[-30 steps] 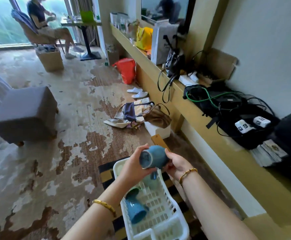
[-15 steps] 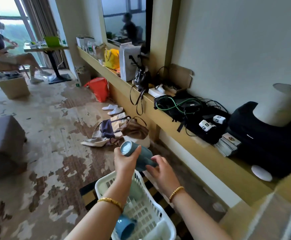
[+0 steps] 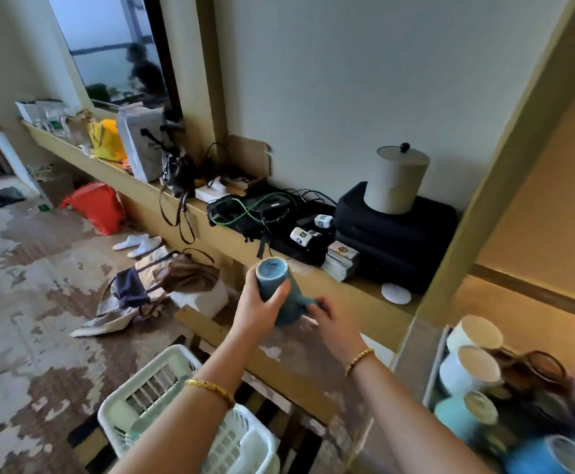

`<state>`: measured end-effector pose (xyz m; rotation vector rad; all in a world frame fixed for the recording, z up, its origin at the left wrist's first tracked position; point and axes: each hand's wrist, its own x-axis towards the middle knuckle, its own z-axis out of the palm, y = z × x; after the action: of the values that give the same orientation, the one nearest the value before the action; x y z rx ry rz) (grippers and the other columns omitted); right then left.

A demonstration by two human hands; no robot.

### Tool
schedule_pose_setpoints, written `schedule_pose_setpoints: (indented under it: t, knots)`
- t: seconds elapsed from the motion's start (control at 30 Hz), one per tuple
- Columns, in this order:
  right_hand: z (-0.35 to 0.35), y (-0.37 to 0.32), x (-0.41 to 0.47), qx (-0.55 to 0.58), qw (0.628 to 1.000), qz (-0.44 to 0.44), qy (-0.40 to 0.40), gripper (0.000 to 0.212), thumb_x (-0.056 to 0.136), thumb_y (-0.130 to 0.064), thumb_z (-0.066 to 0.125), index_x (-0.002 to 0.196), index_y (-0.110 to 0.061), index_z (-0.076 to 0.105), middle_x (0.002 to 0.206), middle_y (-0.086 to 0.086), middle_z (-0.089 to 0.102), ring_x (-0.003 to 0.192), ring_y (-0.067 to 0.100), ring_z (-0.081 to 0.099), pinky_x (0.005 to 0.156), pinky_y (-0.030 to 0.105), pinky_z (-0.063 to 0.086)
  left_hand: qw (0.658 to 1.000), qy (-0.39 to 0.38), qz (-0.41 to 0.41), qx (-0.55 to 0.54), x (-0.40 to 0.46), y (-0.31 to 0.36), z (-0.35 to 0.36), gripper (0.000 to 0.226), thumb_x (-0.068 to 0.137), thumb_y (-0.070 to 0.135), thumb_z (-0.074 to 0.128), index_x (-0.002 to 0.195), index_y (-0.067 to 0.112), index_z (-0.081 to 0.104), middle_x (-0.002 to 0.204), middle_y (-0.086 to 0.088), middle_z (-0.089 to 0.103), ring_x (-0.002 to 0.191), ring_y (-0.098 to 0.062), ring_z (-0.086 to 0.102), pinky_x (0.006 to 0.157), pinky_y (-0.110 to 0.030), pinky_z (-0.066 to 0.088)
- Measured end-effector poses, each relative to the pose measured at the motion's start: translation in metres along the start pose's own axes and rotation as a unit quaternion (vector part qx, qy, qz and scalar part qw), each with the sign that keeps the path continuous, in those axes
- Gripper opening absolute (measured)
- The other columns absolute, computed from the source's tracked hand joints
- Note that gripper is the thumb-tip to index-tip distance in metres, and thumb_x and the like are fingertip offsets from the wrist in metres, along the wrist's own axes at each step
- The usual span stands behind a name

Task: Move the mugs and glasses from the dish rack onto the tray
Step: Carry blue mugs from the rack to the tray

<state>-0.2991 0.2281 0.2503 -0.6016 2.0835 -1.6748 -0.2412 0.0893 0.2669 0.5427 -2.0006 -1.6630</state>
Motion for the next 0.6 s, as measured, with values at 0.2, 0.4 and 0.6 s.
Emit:
schedule_pose_setpoints:
  t: [0.2,0.4,0.6]
  knots:
    - [-0.133,0.027,-0.051,0.013,0.996,0.027,0.082,0.012,0.096,-0.017,0.047,0.087,-0.021,0.054,0.089,-0.007,0.061,0.083,-0.002,0.062,0.072,0.019,0.052,0.995,-0.088,0.035,0.038,-0.026,0.030,0.128,0.037,0.077,0.035,0.071,0.104,0.038,0.046,0.095,0.023,0.060,0.090,0.002,0.059,0.066,-0.011,0.042]
    - [-0.243,0.050,-0.119,-0.121,0.974,0.017,0.193,0.008,0.091,-0.015,0.054,0.097,-0.017,0.058,0.090,-0.003,0.060,0.088,0.014,0.056,0.081,0.030,0.045,0.988,-0.135,0.066,0.040,-0.081,0.051,0.255,0.043,0.072,0.035,0.077,0.101,0.032,0.046,0.091,0.019,0.060,0.084,0.001,0.059,0.066,-0.009,0.043]
    - [-0.322,0.081,-0.184,-0.261,0.934,0.068,0.235,0.029,0.093,-0.018,0.049,0.122,-0.020,0.056,0.116,0.003,0.065,0.107,0.019,0.059,0.088,0.026,0.043,0.974,-0.218,0.057,0.029,-0.136,0.059,0.347,0.044,0.069,0.038,0.078,0.098,0.029,0.046,0.093,0.015,0.063,0.090,-0.007,0.061,0.074,-0.021,0.048]
